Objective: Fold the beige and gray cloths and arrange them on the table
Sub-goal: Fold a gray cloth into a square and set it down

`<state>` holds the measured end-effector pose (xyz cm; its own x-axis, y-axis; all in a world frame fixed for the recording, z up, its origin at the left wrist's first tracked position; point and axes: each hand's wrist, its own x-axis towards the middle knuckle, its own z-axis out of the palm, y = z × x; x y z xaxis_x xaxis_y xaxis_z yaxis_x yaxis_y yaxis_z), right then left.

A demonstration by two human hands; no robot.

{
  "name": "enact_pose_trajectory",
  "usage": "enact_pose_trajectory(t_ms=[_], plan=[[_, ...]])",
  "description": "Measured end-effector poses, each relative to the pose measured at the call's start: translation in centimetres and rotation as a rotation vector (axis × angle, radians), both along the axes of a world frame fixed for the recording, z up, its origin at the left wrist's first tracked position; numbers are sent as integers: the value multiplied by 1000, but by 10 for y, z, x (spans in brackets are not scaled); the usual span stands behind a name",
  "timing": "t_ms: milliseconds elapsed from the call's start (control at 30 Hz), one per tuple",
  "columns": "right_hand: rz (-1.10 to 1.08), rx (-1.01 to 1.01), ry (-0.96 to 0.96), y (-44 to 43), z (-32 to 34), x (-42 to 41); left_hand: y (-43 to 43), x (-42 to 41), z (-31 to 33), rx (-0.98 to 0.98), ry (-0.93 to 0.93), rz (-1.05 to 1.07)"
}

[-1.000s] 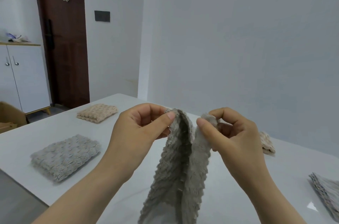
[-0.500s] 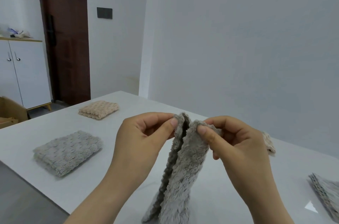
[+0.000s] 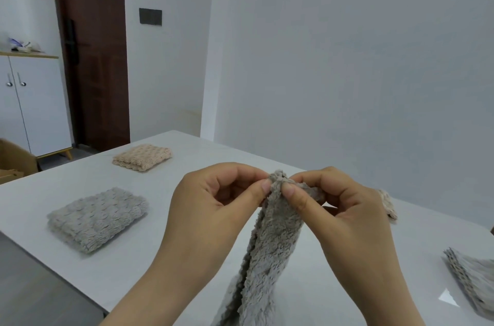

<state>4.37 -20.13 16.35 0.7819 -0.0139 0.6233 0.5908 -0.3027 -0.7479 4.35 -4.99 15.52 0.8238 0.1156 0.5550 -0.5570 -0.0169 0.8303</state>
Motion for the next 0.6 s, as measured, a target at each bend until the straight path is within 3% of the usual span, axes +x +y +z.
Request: enact_pose_trajectory(t_ms=[600], plan=[[-8,2,-10,-1,-5,0,-1,-5,-1,99,-84,18]])
